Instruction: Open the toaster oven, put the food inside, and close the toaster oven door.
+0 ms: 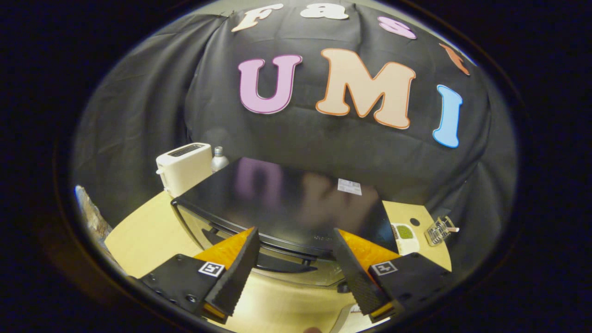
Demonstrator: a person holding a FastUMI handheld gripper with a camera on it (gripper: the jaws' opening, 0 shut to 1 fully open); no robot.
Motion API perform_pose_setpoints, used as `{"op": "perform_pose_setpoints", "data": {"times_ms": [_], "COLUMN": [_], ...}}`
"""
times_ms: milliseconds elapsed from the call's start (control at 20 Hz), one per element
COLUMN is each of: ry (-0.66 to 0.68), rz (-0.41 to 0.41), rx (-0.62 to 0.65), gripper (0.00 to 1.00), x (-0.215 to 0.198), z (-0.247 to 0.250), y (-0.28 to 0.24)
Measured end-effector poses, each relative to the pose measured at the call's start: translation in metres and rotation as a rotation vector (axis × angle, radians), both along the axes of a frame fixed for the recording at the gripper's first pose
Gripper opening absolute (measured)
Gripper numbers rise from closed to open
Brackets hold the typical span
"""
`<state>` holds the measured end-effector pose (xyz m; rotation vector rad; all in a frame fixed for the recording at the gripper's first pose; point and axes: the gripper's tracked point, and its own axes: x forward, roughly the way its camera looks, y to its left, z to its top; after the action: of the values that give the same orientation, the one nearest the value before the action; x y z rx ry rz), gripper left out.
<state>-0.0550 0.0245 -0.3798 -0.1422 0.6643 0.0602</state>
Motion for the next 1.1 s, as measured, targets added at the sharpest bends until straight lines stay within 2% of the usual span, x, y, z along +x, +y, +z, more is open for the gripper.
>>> {"op": "perform_pose_setpoints", "data": {"times_ms": [250, 600, 1100], "ry": [0.04, 0.153, 0.278], "rz": [-0.011, -0.012, 0.027], "rx": [0.063, 0.181, 0.198], "gripper": [0.99, 0.99, 0.99], "x": [-0.02, -0.075, -0.144], "z": [0.0, -0.013, -0.048], "y": [0.002, 0.008, 0.017]}}
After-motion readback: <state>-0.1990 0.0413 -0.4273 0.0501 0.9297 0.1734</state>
